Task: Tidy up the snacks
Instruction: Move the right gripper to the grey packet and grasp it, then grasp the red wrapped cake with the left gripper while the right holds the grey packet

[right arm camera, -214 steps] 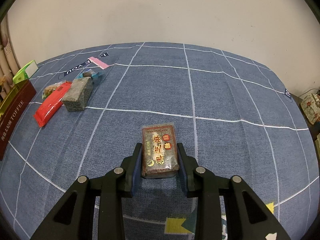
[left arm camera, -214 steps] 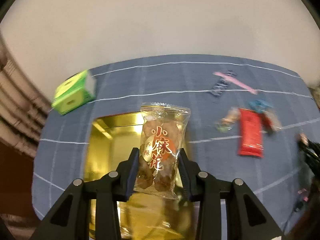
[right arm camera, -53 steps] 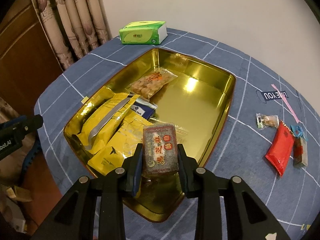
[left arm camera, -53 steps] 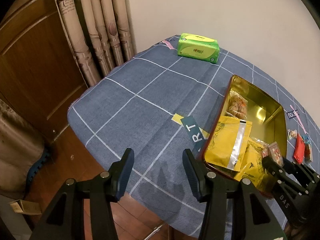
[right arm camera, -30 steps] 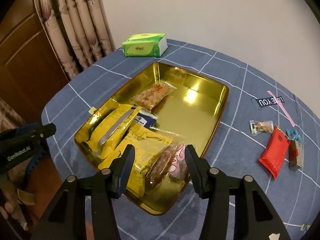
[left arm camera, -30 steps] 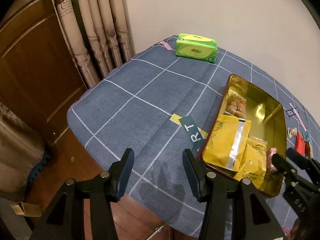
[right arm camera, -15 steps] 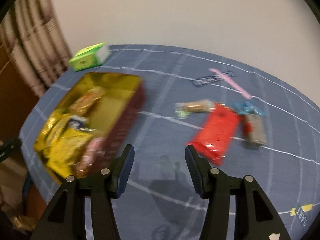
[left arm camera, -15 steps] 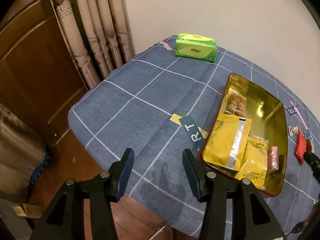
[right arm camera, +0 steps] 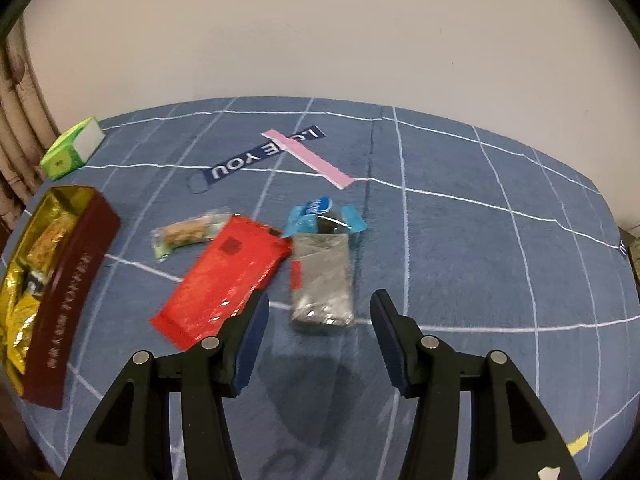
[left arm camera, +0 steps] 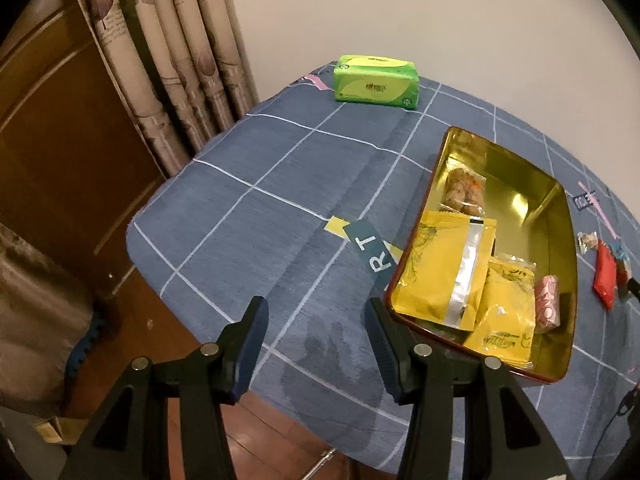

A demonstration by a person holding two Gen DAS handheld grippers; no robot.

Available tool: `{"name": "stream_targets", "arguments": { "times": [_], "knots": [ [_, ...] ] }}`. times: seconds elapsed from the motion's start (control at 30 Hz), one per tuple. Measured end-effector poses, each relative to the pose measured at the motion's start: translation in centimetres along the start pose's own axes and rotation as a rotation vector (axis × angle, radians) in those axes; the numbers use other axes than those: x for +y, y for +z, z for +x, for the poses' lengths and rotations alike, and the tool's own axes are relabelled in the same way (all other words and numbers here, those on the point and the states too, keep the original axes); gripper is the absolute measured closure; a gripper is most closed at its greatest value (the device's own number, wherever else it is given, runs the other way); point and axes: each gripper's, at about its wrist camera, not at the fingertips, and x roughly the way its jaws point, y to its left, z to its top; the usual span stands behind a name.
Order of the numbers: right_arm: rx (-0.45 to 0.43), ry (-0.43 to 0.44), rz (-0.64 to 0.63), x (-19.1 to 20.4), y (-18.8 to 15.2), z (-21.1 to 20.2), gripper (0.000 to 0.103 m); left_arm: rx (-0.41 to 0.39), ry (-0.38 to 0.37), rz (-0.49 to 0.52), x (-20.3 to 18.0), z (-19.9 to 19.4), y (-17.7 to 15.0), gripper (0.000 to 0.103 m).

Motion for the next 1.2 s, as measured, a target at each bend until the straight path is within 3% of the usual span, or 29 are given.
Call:
{"name": "stream_targets", "arguments": {
  "times": [0.23, 0.37, 0.5, 0.77, 0.97, 1.2],
  "knots": [
    [0.010, 0.018, -0.020, -0.3, 0.5, 2.9, 0.053, -0.055, 0.020, 0.084, -3.2, -1.3, -0.2, 0.052],
    [-0.003, 0.036, -0.033, -0.3, 0.3, 3.5, 0.060, -0.053, 0.000, 0.156, -6.6, -2.0, -0.3, 0.052],
    [-0.035, 0.054, -0.067, -0.2, -0.1, 3.4, 0.069, -0.052, -0.059, 0.233, -11.4, -2.7, -0.1, 0.052],
    [-0.057, 0.064, -0.056, -2.6, -1.6, 2.5, 0.070, -0.057, -0.231, 0.382, -21.5, -2.9, -0.6, 0.052],
    [-0.067, -0.005, -0.027, -7.2, -3.0, 1.6, 0.070, -0.068, -0.359, 0.461, -27.3, -1.8, -1.0, 0.052],
    [-0.069, -0.078, 0.008, -11.6, -3.5, 1.2, 0.070, -0.052, -0.436, 0.526, -31.8, -0.6, -0.8, 0.052]
  ]
}}
